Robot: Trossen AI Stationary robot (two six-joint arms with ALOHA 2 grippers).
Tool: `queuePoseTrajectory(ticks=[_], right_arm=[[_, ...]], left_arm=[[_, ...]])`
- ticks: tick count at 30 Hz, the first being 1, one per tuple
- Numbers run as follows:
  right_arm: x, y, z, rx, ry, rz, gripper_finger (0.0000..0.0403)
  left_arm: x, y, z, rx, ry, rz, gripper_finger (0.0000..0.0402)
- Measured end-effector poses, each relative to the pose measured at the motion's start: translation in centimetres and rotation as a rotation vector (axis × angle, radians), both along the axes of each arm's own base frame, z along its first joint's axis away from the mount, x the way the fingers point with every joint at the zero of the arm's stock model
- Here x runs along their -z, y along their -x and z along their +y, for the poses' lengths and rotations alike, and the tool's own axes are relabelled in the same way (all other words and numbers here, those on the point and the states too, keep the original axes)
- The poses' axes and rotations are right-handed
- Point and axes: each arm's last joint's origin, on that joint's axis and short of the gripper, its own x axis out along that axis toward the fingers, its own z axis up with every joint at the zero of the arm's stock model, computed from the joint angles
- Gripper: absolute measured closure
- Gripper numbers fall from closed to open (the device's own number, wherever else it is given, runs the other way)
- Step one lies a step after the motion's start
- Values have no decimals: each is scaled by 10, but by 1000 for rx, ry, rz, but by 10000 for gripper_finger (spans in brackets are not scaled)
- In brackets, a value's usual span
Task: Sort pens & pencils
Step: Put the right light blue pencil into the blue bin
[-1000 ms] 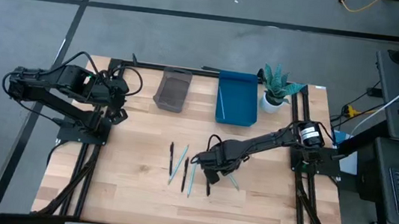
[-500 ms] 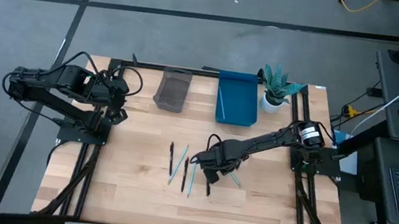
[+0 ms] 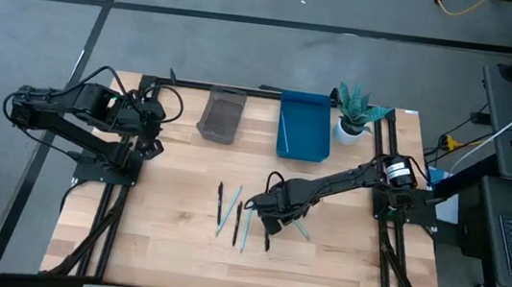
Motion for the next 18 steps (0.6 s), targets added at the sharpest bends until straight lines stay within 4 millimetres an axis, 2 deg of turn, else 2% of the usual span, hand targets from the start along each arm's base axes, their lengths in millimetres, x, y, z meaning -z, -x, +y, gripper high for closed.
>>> queuePoseTrajectory(ticks=[6, 18], right_arm=[[8, 6, -2, 0, 7, 28, 282], [18, 9, -2, 8, -40, -5, 324]], left_arm=[[0, 0, 0, 0, 0, 0, 329], [0, 0, 0, 0, 0, -4, 329]])
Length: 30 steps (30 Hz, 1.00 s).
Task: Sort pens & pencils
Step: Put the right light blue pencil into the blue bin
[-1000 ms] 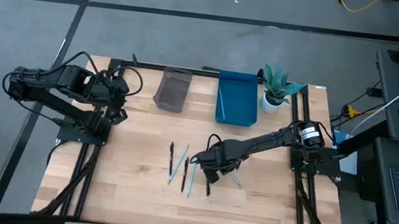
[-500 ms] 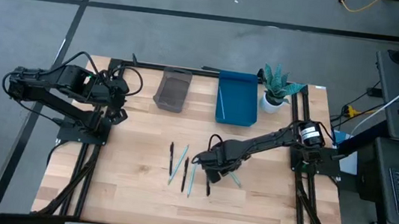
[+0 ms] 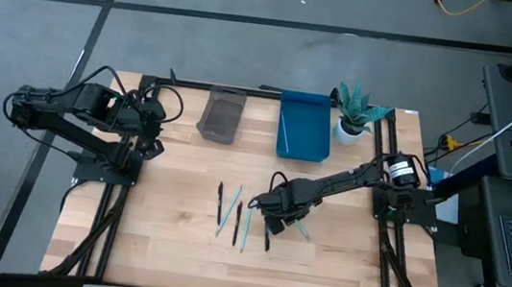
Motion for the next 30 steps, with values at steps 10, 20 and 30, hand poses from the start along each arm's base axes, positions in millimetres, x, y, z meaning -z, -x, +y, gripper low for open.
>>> queuePoseTrajectory(ticks=[10, 20, 30], right_arm=[[1, 0, 0, -1, -9, 6, 389], [2, 1, 0, 3, -15, 17, 382], [-9, -4, 0, 3, 0, 45, 376]], left_arm=[[0, -1, 0, 3, 0, -14, 329], [-1, -2, 0, 7, -1, -18, 329], [-1, -2, 0, 7, -1, -19, 329]])
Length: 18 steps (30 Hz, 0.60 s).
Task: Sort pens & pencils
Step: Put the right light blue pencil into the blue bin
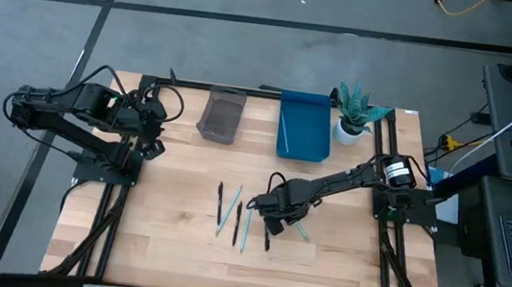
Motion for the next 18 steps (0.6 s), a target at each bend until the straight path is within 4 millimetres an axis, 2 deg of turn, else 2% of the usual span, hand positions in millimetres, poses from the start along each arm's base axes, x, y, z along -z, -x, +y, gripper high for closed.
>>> queuePoseTrajectory(ticks=[6, 18], right_arm=[[-2, 0, 0, 0, 4, 3, 392], [-3, -1, -1, -1, 11, -6, 392]], left_arm=[[0, 0, 0, 0, 0, 0, 329], [0, -1, 0, 17, -7, 2, 329]])
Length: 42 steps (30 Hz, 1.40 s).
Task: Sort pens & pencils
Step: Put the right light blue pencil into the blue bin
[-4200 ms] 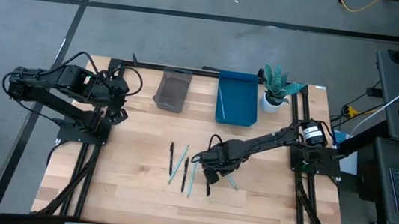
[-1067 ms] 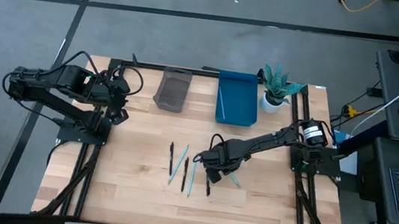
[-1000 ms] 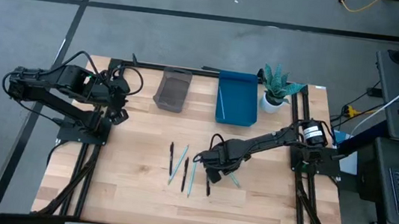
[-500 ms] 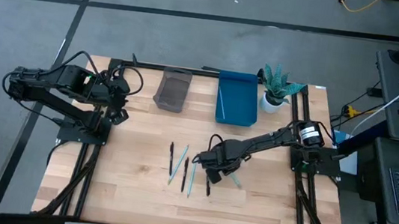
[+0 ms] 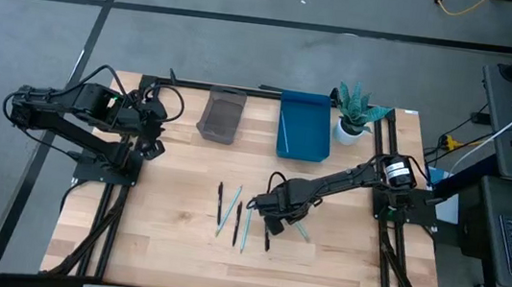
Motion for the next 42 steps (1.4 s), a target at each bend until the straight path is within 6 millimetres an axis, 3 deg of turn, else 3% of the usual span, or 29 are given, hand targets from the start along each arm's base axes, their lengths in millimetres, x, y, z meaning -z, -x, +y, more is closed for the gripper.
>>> queuePoseTrajectory(ticks=[16, 24, 28, 31, 42], right_arm=[[0, -2, 0, 1, 15, -27, 327], [0, -3, -1, -1, 30, -35, 340], [10, -6, 1, -3, 18, -23, 347], [18, -7, 1, -1, -4, 4, 344], [19, -7, 0, -19, 1, 2, 336]], left_arm=[[0, -1, 0, 4, -1, -4, 329], [0, -1, 0, 4, -1, -4, 329], [0, 0, 0, 4, -1, -3, 329], [0, 0, 0, 4, -1, -3, 329], [0, -1, 0, 20, -8, 0, 329]])
